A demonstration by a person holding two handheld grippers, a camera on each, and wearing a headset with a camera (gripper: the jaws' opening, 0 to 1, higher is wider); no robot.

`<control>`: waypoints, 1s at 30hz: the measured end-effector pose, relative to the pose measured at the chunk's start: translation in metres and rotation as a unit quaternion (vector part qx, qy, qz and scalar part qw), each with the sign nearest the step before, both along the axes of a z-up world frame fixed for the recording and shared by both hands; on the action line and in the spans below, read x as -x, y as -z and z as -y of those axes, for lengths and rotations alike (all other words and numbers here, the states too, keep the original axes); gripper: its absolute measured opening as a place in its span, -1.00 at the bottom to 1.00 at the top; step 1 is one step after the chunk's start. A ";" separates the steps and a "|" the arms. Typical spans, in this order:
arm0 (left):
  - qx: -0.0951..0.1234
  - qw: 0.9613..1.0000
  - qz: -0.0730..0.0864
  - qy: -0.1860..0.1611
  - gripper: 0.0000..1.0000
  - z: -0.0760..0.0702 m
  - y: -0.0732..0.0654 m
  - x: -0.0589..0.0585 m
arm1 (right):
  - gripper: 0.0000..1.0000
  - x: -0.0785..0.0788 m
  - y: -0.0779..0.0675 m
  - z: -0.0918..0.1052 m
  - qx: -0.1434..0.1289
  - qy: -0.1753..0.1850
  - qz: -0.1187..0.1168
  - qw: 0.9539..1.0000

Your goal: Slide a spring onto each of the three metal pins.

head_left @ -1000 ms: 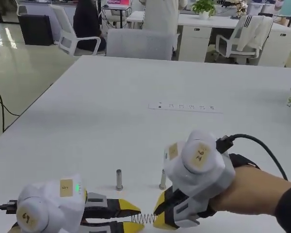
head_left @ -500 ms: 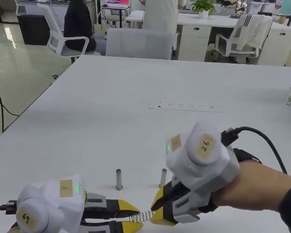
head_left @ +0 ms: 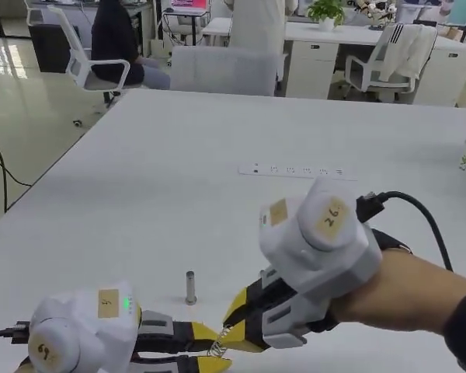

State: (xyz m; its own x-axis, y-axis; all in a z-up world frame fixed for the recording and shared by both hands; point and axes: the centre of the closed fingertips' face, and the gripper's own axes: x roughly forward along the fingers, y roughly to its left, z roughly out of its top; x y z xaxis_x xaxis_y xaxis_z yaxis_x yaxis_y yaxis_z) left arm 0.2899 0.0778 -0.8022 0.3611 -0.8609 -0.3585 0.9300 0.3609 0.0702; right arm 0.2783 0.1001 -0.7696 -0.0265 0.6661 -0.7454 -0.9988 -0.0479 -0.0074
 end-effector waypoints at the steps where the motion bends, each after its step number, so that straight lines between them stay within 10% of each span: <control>1: 0.001 1.000 0.000 0.000 -0.94 0.001 -0.001 0.000 | -0.85 0.001 -0.001 -0.001 -0.002 -0.001 0.000 1.000; 30: -0.014 1.000 -0.001 0.018 -0.94 0.007 0.002 0.006 | -0.82 0.008 0.024 0.001 0.074 -0.033 -0.010 0.997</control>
